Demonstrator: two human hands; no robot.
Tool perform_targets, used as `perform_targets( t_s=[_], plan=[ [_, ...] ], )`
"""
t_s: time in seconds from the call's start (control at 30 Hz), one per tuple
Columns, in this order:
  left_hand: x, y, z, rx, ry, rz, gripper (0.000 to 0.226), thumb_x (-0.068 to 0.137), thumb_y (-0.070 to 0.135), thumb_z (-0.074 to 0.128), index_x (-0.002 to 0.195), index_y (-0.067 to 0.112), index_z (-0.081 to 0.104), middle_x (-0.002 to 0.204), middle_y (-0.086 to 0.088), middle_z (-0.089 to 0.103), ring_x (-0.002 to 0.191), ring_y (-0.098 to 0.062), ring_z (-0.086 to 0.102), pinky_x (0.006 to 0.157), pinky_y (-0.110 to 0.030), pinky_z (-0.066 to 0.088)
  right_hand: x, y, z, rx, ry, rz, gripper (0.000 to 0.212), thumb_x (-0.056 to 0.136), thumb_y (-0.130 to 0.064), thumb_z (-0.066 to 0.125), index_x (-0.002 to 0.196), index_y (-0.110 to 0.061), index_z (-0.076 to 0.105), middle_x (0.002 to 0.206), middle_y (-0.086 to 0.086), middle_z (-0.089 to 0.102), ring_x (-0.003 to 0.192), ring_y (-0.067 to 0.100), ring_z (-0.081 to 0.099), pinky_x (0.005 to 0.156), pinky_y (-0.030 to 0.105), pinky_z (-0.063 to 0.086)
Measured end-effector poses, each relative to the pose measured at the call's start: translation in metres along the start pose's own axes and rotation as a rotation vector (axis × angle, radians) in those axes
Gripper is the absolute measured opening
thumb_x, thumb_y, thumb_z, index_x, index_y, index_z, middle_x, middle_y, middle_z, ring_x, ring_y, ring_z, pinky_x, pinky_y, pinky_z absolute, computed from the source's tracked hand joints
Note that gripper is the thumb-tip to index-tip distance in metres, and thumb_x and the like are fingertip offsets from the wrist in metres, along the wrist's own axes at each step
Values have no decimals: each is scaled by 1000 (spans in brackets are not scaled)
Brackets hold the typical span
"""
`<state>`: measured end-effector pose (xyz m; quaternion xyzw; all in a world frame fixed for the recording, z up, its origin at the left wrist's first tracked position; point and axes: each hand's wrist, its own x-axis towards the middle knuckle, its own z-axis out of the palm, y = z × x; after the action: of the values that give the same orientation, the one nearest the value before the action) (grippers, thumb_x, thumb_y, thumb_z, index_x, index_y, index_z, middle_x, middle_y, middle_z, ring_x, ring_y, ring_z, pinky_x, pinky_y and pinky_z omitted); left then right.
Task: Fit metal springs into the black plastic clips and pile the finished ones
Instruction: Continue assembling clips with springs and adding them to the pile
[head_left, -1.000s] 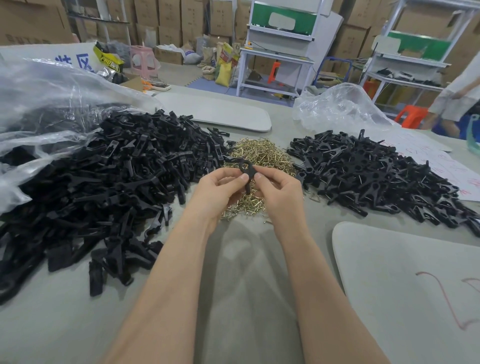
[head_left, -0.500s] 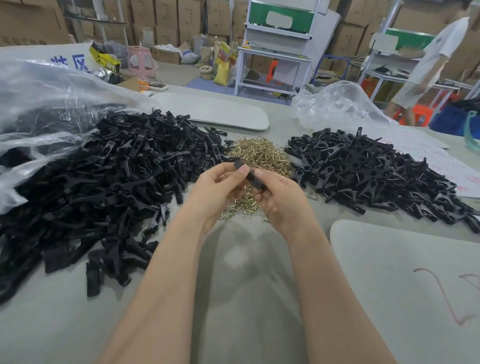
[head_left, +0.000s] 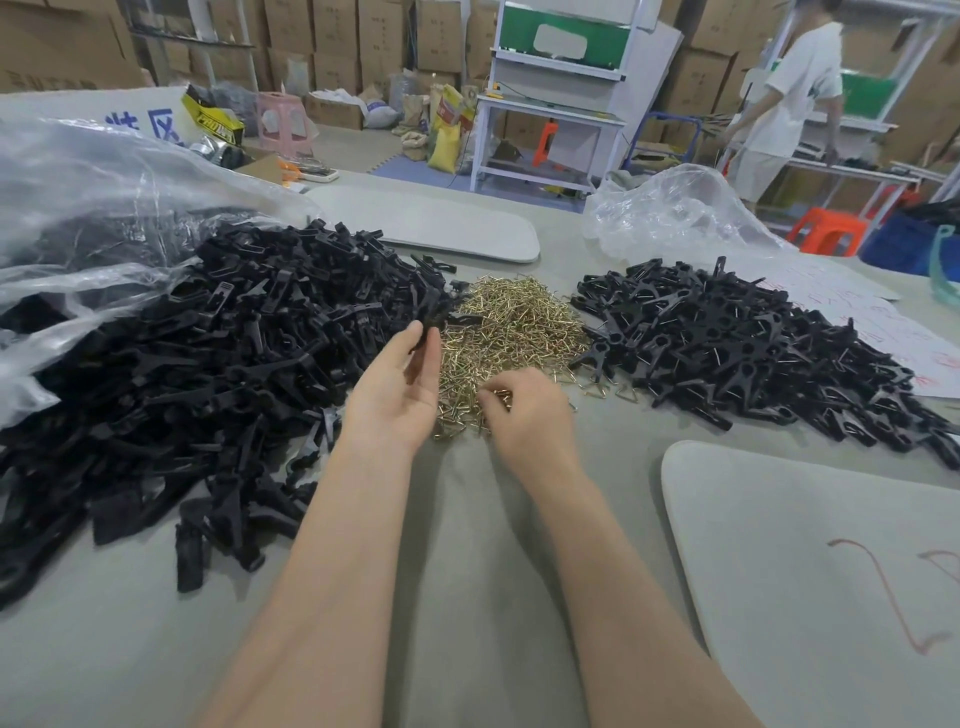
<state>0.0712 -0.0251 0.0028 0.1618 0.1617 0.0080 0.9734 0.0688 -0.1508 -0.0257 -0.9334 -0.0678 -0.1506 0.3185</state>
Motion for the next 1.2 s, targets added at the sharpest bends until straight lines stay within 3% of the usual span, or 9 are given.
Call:
perform_targets(
  t_s=[0.13, 0.27, 0.4, 0.57, 0.67, 0.8, 1.0, 1.13, 1.2],
  plan=[
    [-1, 0, -1, 8, -9, -102, 8, 84, -4, 63, 92, -3, 61, 96, -19, 59, 94, -23, 65, 69, -25, 59, 1, 1, -11, 231, 118, 29, 20, 95, -20, 55, 84, -11, 69, 71, 0, 66, 62, 9, 61, 60, 26, 45],
    [-2, -2, -2, 115, -22, -158, 6, 86, 7, 65, 86, 2, 62, 83, -10, 61, 79, -14, 62, 84, -28, 55, 5, 5, -19, 566, 45, 223, 16, 96, -11, 53, 103, -14, 67, 84, -3, 66, 59, 2, 68, 46, 13, 46],
    [-1, -5, -2, 194, 7, -156, 11, 85, 13, 67, 85, 4, 60, 79, -6, 56, 71, -10, 54, 75, -23, 51, 9, 7, -21, 713, -72, 244, 31, 94, -1, 52, 121, -13, 61, 101, -3, 59, 67, 3, 69, 67, 18, 56],
    [-1, -7, 0, 165, -15, -142, 6, 85, 6, 65, 86, 3, 59, 85, -10, 55, 78, -13, 60, 78, -27, 57, 7, 7, -18, 576, 30, 196, 15, 91, -8, 60, 86, -22, 64, 92, 4, 67, 69, 15, 72, 78, 44, 58],
    [-2, -7, 1, 164, -33, -144, 4, 85, 3, 65, 83, 1, 61, 83, -11, 57, 81, -15, 61, 77, -30, 57, 9, 8, -16, 496, 38, 129, 17, 92, -10, 59, 78, -10, 69, 78, 8, 68, 79, 28, 70, 81, 53, 54],
    [-3, -8, 2, 197, -70, -123, 5, 85, -4, 61, 80, -2, 61, 77, -13, 61, 78, -18, 64, 76, -31, 56, 6, 8, -14, 259, 60, 56, 24, 96, -21, 53, 113, -12, 68, 107, 6, 68, 102, 21, 61, 95, 41, 46],
    [-1, -11, -1, 437, -94, -97, 2, 88, 11, 63, 87, 12, 62, 82, -1, 67, 81, -9, 60, 83, -23, 52, 5, 10, -19, 146, 120, 18, 30, 96, -15, 51, 124, -11, 62, 105, 6, 70, 96, 20, 63, 87, 34, 49],
    [0, -12, -1, 445, -78, -69, 5, 88, 13, 63, 84, 12, 62, 76, 0, 68, 75, -7, 57, 78, -19, 50, 6, 13, -18, 287, 119, 117, 16, 92, -12, 58, 107, -9, 63, 80, -5, 64, 65, 10, 67, 60, 17, 50],
    [0, -12, -1, 462, -76, -54, 6, 88, 12, 63, 82, 12, 63, 75, 1, 68, 75, -7, 58, 79, -19, 51, 8, 14, -19, 346, 130, 135, 9, 91, -8, 58, 97, -11, 64, 77, -7, 64, 61, 7, 67, 63, 19, 55]
  ],
)
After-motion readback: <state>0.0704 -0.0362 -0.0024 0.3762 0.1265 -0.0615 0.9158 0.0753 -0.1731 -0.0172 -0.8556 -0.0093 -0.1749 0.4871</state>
